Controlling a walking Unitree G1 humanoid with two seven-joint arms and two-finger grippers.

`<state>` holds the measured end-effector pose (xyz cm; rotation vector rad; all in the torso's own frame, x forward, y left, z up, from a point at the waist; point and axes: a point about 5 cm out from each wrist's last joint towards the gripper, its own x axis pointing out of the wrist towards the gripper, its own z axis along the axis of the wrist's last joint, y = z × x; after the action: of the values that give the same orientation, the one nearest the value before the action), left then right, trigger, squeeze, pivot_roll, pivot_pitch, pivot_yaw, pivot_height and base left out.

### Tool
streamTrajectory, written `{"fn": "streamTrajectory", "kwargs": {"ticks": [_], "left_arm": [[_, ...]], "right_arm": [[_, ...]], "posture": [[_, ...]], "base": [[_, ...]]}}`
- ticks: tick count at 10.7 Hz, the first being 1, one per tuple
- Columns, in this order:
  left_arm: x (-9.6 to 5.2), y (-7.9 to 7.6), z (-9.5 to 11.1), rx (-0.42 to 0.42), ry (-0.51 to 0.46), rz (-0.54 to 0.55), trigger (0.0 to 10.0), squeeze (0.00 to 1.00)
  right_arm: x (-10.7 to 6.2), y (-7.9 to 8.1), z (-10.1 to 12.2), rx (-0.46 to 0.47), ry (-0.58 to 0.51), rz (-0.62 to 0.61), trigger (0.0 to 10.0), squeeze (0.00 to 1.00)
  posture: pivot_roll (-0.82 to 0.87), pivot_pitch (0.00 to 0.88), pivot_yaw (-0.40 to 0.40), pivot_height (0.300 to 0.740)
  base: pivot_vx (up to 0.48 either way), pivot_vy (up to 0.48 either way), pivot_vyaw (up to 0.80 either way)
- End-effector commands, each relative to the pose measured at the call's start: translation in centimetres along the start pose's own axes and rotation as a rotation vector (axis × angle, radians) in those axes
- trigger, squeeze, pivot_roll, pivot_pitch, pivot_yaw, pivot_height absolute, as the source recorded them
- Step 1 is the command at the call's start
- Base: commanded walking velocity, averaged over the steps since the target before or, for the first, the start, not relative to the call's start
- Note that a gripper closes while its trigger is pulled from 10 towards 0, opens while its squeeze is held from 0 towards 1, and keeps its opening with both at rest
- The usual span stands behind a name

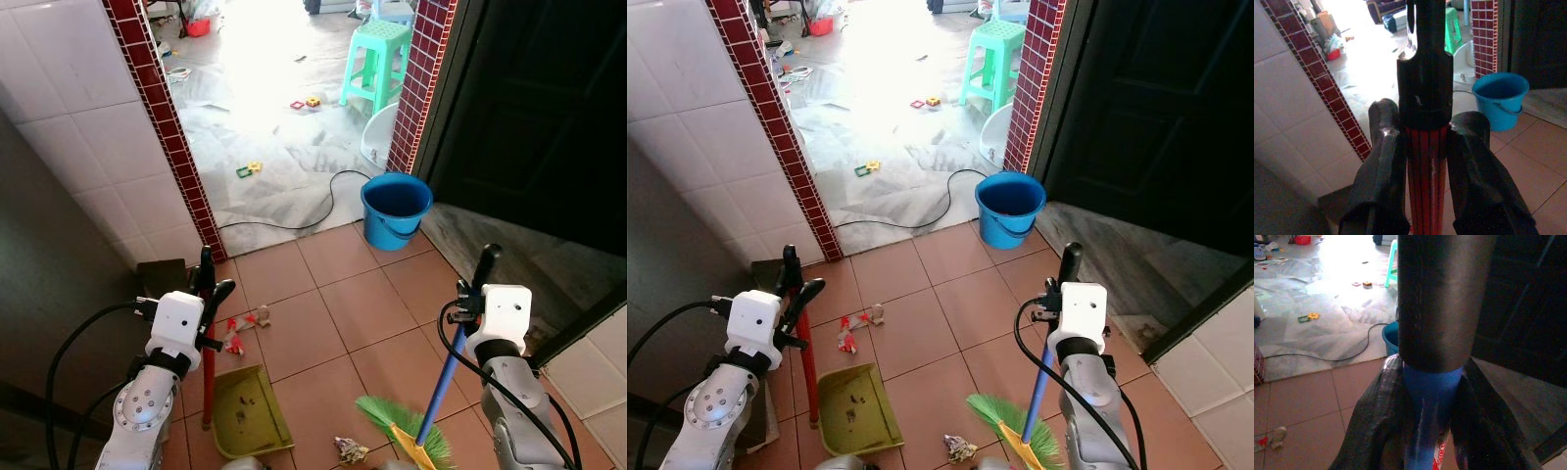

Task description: Sweep floor

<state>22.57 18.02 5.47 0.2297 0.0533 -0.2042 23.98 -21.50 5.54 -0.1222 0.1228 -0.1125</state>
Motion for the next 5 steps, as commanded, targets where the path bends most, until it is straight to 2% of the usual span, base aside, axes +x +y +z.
{"fn": "streamTrajectory", "kwargs": {"ticks": [1,3,4,5], "left_arm": [[6.0,3.9,10.5,-0.135,-0.274,0.104,10.0,0.0],[6.0,3.9,10.5,-0.135,-0.274,0.104,10.0,0.0],[5.9,3.2,10.3,-0.169,-0.263,0.118,10.0,0.0],[5.8,1.9,9.6,-0.212,-0.229,0.129,10.0,0.0]], "right_arm": [[9.0,6.5,12.8,0.127,-0.218,0.145,10.0,0.0],[9.0,6.5,12.8,0.127,-0.218,0.145,10.0,0.0],[8.8,6.8,12.7,0.117,-0.242,0.155,10.0,0.0],[8.7,7.0,12.5,0.136,-0.26,0.165,10.0,0.0]], "posture": [[0.04,0.0,-0.02,0.74],[0.04,0.0,-0.02,0.74],[0.06,0.036,-0.023,0.74],[0.06,0.032,-0.029,0.74]], "base": [[0.0,0.0,0.0],[0.0,0.0,0.0],[0.0,0.0,0.0],[0.0,0.0,0.0]]}}
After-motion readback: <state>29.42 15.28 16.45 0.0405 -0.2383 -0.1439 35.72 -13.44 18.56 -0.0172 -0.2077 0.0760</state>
